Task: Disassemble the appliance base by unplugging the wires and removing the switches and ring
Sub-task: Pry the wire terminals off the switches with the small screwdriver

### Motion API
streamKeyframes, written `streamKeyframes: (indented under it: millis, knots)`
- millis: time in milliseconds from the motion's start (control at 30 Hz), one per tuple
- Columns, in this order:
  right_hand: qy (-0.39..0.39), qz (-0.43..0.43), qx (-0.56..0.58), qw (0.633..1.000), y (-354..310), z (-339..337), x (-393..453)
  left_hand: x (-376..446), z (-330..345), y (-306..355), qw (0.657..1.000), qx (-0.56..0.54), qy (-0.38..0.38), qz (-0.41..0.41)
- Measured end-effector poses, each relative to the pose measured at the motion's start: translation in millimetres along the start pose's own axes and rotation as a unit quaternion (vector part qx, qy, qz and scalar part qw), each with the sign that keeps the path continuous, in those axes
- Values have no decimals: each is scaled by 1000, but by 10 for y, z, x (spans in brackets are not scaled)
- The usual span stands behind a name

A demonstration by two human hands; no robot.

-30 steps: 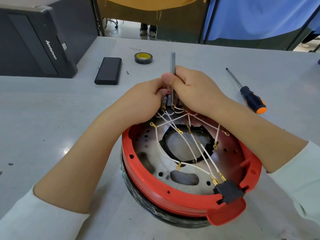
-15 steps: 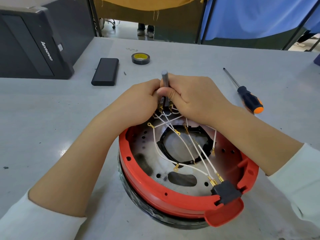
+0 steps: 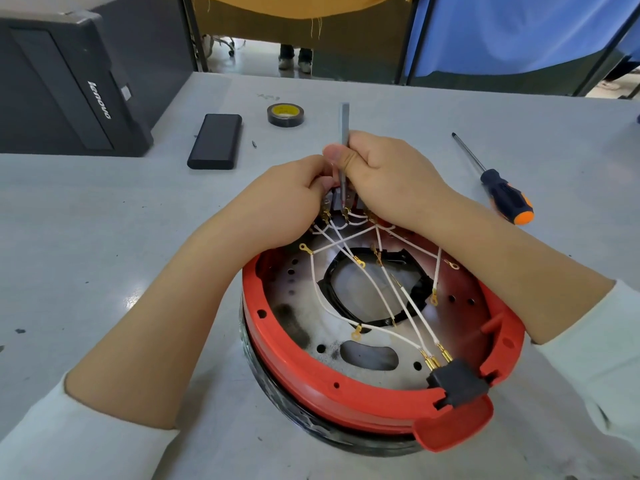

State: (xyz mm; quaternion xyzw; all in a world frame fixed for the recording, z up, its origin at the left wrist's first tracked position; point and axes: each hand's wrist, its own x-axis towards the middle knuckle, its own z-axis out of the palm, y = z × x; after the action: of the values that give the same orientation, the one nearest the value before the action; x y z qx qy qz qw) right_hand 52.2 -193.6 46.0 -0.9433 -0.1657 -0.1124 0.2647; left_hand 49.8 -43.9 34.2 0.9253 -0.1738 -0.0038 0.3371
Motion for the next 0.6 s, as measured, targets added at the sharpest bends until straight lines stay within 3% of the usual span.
streamKeyframes:
  millis: [67,167,233,333,600]
  knots:
    - [3,-10,26,1000,21,-3,-49,1,-2,-2,1000,-6,1,-3]
    - [40,2,195,980,96,-62,-124,-5,-14,-9,1000,-17,-3,-9]
    - [81,37,243,966,148,-116,-130,-12,-18,-6,1000,-20,-10,-13]
    - [83,74,234,966,172,-139,-116,-19,-19,2,1000,-20,-11,-17]
    - [42,70,207,975,177,-125,-99,-28,-18,8,1000,-10,-13,-21]
